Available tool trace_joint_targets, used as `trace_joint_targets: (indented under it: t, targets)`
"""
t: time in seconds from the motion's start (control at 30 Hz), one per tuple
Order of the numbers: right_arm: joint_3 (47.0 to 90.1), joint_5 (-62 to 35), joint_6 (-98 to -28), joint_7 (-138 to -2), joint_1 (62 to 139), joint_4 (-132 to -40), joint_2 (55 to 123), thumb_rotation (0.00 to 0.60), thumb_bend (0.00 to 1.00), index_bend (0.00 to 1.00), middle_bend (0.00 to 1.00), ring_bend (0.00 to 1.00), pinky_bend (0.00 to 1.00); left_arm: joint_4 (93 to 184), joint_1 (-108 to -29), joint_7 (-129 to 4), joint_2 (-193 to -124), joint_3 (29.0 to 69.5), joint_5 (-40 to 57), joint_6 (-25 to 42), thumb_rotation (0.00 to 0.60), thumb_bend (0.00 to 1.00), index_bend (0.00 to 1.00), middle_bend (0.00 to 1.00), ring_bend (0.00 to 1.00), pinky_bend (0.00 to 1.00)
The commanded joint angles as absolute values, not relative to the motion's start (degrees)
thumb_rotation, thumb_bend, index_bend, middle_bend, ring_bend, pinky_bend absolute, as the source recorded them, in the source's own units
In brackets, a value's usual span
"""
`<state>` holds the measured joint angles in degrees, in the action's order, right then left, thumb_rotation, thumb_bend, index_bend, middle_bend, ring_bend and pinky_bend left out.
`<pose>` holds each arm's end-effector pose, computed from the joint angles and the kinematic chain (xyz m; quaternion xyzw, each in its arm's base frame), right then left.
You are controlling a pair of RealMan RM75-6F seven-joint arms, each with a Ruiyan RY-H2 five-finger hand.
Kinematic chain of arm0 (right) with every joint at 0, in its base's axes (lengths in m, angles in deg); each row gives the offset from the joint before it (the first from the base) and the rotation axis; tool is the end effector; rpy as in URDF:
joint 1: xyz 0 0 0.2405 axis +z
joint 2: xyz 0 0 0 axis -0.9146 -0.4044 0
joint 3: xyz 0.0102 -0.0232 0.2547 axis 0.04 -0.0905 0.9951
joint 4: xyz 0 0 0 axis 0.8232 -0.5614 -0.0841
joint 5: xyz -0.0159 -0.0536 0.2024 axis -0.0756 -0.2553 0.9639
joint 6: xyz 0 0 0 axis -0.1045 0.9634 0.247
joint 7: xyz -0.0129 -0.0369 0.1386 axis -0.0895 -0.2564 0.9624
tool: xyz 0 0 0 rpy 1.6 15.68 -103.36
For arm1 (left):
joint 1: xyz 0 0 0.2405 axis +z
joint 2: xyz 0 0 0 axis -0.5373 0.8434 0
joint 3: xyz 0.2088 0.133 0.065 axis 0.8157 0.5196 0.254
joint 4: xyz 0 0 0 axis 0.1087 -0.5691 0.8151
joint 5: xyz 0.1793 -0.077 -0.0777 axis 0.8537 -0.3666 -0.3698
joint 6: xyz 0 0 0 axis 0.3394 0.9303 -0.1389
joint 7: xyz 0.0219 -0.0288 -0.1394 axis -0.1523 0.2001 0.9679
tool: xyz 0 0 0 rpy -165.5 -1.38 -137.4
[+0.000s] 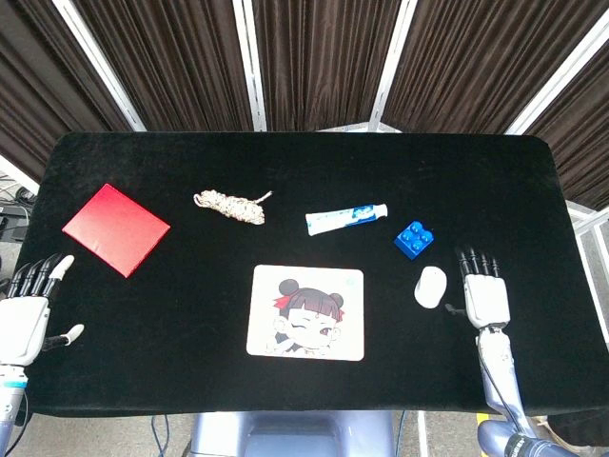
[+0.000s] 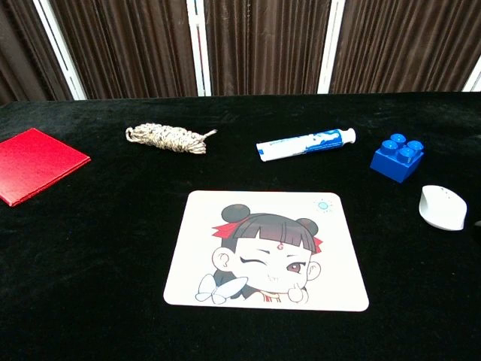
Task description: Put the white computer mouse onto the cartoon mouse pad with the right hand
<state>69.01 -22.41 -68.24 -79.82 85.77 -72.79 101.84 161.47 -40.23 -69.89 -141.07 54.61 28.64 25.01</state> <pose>-0.3184 -0.2884 0.0152 0.5976 -0.4104 0.3353 0.6017 -0.3010 0.1942 0.1379 -0.6092 -0.3985 -0.3536 0.5874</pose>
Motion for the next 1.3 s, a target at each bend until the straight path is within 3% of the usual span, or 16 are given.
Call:
trace_joint_targets:
  t: [0.03, 0.5, 0.63, 0.83, 1.3]
  targets:
    - [69.34, -22.46, -67.96, -79.90, 86.46, -72.49, 102.54, 0.600, 0.00, 0.01, 0.00, 0.00, 0.00, 161.47, -40.25, -69.78, -141.07, 54.58, 28.53, 24.93, 0.600, 0.17, 0.00, 0.00, 0.00, 0.00]
    - [69.65, -23.64, -68.93, -82.16, 88.28, -73.00, 105.00, 0.600, 0.00, 0.01, 0.00, 0.00, 0.00, 161.35, -40.36, -69.23, -141.02, 54.65, 28.65, 24.69, 0.600, 0.17, 0.00, 0.00, 0.00, 0.00]
    - [69.73, -23.49, -68.78, -83.58, 88.64, -73.92, 104.88, 0.600, 0.00, 0.12, 0.01, 0.00, 0.00, 161.41, -40.34, -69.14, -140.95, 54.63, 28.62, 24.73, 0.600, 0.17, 0.00, 0.00, 0.00, 0.00]
    - [69.75, -23.07, -68.29, -85.14, 88.89, -75.18, 103.77, 0.600, 0.00, 0.26, 0.15, 0.00, 0.00, 161.45, -40.39, -69.28, -141.00, 54.72, 28.61, 24.57, 0.600, 0.17, 0.00, 0.00, 0.00, 0.00]
    - [68.73, -23.46, -66.60, -84.77, 89.67, -75.61, 103.49, 0.600, 0.00, 0.31, 0.16, 0.00, 0.00, 161.58, -40.45, -69.61, -141.17, 54.68, 28.35, 24.45, 0.600, 0.17, 0.00, 0.00, 0.00, 0.00]
